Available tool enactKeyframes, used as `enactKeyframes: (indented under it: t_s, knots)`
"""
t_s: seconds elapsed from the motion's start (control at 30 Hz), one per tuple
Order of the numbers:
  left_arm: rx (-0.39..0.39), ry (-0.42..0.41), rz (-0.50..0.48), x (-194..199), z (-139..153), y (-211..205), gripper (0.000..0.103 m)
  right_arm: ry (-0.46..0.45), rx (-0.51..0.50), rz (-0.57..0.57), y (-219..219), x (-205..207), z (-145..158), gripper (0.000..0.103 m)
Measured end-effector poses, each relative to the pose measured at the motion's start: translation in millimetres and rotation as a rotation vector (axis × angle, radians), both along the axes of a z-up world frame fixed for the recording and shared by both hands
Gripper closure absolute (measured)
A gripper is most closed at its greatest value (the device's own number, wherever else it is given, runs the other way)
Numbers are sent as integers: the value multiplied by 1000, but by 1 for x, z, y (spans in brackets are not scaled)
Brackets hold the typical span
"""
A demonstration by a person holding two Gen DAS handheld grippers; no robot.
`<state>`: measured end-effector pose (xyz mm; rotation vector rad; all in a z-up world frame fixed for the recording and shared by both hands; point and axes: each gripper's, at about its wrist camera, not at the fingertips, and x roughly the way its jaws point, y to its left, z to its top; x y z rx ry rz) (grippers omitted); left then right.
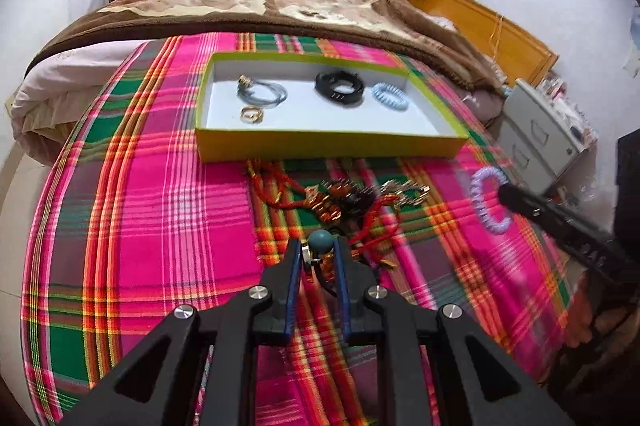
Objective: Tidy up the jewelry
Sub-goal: 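Carry the lavender coil and black teal-bead hair tie over the white tray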
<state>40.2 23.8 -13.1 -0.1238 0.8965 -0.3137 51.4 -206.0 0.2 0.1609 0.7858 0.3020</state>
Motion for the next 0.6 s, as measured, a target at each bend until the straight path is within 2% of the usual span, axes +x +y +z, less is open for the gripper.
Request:
enactKeyframes:
  t_s: [0.1,0.27,0.5,0.6]
  knots:
    - [39,-45,-1,-5,15,-3,86,-6,1,-4,-2,0,3,93]
    - [17,-92,-23,-3,32,-6,86,-14,12,-11,-4,-1,6,93]
    - [-60,-113,-37,1,41,-9,86,-20,13,-12,-5,0,9,93]
    - [-158,-132,-63,-2,51,-7,86,-20,14,-16,-7,1,9,93]
